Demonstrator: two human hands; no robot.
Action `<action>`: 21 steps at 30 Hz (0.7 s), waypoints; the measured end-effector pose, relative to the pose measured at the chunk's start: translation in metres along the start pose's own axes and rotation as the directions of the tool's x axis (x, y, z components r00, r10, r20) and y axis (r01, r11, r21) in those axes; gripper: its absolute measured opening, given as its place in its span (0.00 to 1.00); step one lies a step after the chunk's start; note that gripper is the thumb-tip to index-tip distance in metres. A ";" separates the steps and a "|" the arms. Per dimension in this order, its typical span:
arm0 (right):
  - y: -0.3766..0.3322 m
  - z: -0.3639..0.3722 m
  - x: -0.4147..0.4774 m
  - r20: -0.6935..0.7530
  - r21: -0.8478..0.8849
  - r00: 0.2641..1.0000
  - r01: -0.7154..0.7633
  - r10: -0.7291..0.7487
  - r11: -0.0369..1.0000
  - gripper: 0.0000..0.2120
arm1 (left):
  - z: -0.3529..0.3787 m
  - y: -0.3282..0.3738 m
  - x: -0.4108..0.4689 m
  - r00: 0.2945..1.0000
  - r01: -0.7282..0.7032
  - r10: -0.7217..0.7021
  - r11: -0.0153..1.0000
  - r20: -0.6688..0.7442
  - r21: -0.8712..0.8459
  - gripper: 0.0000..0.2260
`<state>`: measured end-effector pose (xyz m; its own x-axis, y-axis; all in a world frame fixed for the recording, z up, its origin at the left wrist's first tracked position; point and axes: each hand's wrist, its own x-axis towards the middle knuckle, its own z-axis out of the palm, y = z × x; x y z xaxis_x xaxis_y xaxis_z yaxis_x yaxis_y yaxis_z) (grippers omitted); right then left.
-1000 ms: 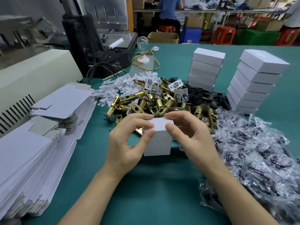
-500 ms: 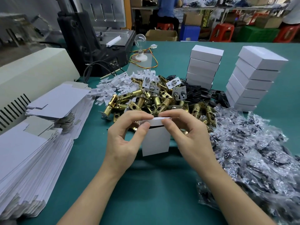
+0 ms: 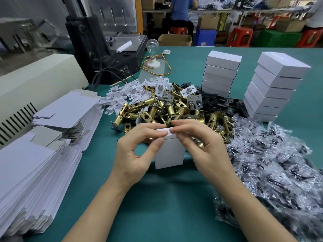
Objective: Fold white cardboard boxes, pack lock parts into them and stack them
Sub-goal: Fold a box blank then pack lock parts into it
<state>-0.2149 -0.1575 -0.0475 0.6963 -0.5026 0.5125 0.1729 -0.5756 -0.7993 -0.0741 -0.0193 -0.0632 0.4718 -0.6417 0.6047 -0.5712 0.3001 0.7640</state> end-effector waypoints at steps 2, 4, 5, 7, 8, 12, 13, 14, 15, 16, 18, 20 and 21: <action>0.001 -0.001 0.000 0.007 -0.020 1.000 -0.004 0.005 1.000 0.08 | -0.001 -0.001 0.000 1.000 -0.007 0.007 1.000 0.004 0.019 0.08; 0.002 -0.003 0.001 0.005 -0.058 1.000 0.029 -0.028 0.998 0.08 | -0.001 -0.002 -0.001 1.000 -0.010 0.010 1.000 0.004 0.023 0.09; 0.002 -0.003 0.001 -0.001 -0.074 0.999 0.053 -0.053 0.996 0.08 | 0.000 -0.003 -0.001 1.000 -0.012 0.012 1.000 0.002 0.020 0.10; 0.003 -0.003 0.000 -0.013 -0.090 0.996 0.083 -0.084 0.993 0.08 | 0.000 -0.003 -0.001 1.000 -0.015 0.015 1.000 -0.006 0.016 0.09; 0.003 -0.002 0.000 -0.018 -0.098 0.996 0.089 -0.091 0.991 0.09 | 0.000 -0.003 -0.001 1.000 -0.018 0.018 1.000 -0.010 0.019 0.09; 0.005 -0.001 -0.002 -0.019 -0.130 0.994 0.101 -0.105 0.986 0.10 | 0.000 -0.003 0.000 1.000 -0.018 0.019 0.999 -0.019 0.030 0.07; 0.005 -0.001 -0.003 -0.019 -0.129 0.994 0.105 -0.108 0.986 0.09 | 0.000 -0.003 0.000 1.000 -0.015 0.016 1.000 -0.018 0.027 0.07; 0.006 -0.001 -0.003 -0.018 -0.126 0.994 0.106 -0.109 0.986 0.09 | 0.000 -0.004 0.000 1.000 -0.010 0.010 1.000 -0.012 0.025 0.07; 0.007 -0.001 -0.003 -0.018 -0.120 0.994 0.105 -0.108 0.987 0.09 | -0.001 -0.005 -0.001 1.000 -0.001 0.001 1.000 0.003 0.024 0.08; 0.007 0.000 -0.003 -0.019 -0.115 0.994 0.101 -0.104 0.988 0.09 | -0.001 -0.006 -0.001 1.000 0.013 -0.013 1.000 0.022 0.026 0.09; 0.008 0.001 -0.004 -0.029 -0.113 0.996 0.083 -0.087 0.990 0.09 | -0.002 -0.006 -0.001 0.997 0.049 -0.050 0.998 0.055 0.025 0.10; 0.007 0.002 -0.004 -0.037 -0.125 0.997 0.056 -0.062 0.990 0.09 | -0.002 -0.007 -0.001 0.995 0.073 -0.074 0.997 0.061 0.014 0.10; 0.006 0.003 -0.005 -0.030 -0.144 0.998 0.043 -0.048 0.989 0.10 | -0.001 -0.007 0.000 0.996 0.078 -0.078 0.997 0.053 0.007 0.10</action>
<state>-0.2148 -0.1564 -0.0556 0.6663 -0.4935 0.5590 0.1002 -0.6836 -0.7229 -0.0693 -0.0202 -0.0685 0.4784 -0.6998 0.5304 -0.5376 0.2442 0.8071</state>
